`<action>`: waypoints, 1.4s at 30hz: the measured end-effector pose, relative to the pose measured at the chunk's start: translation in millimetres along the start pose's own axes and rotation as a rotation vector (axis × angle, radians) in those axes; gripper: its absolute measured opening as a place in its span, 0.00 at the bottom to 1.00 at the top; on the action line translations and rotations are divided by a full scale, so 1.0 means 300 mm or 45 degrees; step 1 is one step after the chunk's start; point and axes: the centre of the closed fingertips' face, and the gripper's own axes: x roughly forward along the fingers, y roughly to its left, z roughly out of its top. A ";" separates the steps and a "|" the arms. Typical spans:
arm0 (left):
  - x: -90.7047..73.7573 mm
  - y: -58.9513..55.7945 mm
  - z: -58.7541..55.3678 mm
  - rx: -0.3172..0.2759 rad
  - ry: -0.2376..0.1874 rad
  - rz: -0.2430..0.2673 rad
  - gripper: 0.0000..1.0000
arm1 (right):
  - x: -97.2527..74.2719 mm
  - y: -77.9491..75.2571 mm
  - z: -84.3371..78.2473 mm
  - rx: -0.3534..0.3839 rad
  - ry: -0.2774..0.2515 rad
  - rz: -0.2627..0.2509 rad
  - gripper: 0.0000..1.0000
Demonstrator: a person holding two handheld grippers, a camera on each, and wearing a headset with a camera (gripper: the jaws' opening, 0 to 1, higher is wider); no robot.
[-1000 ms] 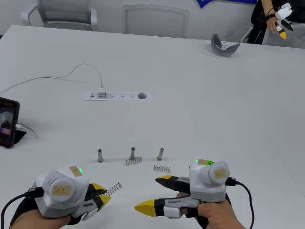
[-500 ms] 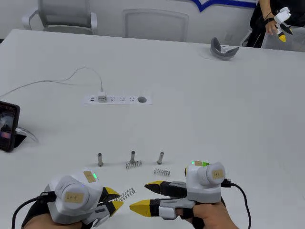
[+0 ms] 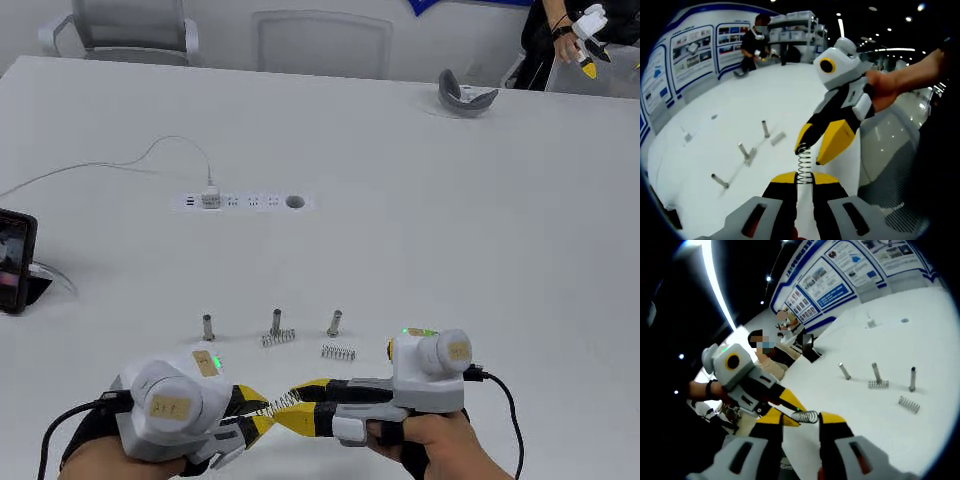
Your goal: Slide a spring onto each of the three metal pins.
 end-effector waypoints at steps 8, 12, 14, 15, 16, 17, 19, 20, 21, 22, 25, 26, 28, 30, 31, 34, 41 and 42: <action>0.004 -0.007 0.000 0.031 0.011 -0.018 0.10 | -0.003 -0.004 0.013 0.025 -0.021 -0.004 0.18; 0.006 -0.009 0.003 0.040 0.007 -0.026 0.10 | -0.004 -0.009 0.019 0.023 -0.028 -0.011 0.13; 0.007 -0.008 0.005 0.040 0.008 -0.030 0.10 | -0.004 -0.003 0.022 0.021 -0.024 -0.006 0.13; 0.008 -0.007 0.005 0.042 0.007 -0.031 0.10 | -0.005 0.000 0.025 0.016 -0.023 -0.004 0.13; 0.009 -0.006 0.008 0.045 0.003 -0.033 0.10 | -0.007 0.001 0.030 0.009 -0.021 -0.003 0.13; 0.011 -0.007 0.010 0.044 0.000 -0.036 0.10 | -0.009 0.004 0.034 0.003 -0.020 0.000 0.13; 0.016 -0.007 0.017 0.041 -0.008 -0.043 0.10 | -0.012 0.011 0.044 -0.015 -0.009 0.002 0.12; 0.018 -0.006 0.020 0.041 -0.011 -0.046 0.10 | -0.014 0.011 0.046 -0.031 0.001 0.002 0.12; 0.020 -0.007 0.023 0.042 -0.014 -0.050 0.10 | -0.016 0.013 0.048 -0.049 0.014 0.003 0.12; 0.023 -0.009 0.029 0.042 -0.020 -0.058 0.10 | -0.019 0.013 0.050 -0.089 0.043 -0.004 0.12; 0.029 -0.014 0.046 0.044 -0.040 -0.074 0.10 | -0.029 0.020 0.060 -0.174 0.106 -0.004 0.12; 0.032 -0.016 0.054 0.044 -0.051 -0.078 0.10 | -0.033 0.023 0.066 -0.202 0.128 -0.004 0.12; 0.035 -0.018 0.069 0.043 -0.068 -0.085 0.10 | -0.041 0.028 0.076 -0.254 0.167 0.002 0.12; 0.038 -0.022 0.082 0.047 -0.081 -0.091 0.10 | -0.047 0.033 0.081 -0.303 0.207 0.010 0.12; 0.040 -0.024 0.090 0.052 -0.089 -0.097 0.10 | -0.051 0.037 0.083 -0.342 0.243 0.015 0.12; 0.044 -0.029 0.106 0.061 -0.112 -0.111 0.10 | -0.057 0.046 0.087 -0.451 0.329 0.031 0.12; 0.044 -0.039 0.140 0.083 -0.147 -0.137 0.10 | -0.071 0.057 0.087 -0.665 0.525 0.067 0.12; 0.043 -0.040 0.144 0.086 -0.151 -0.140 0.10 | -0.073 0.058 0.086 -0.681 0.543 0.071 0.12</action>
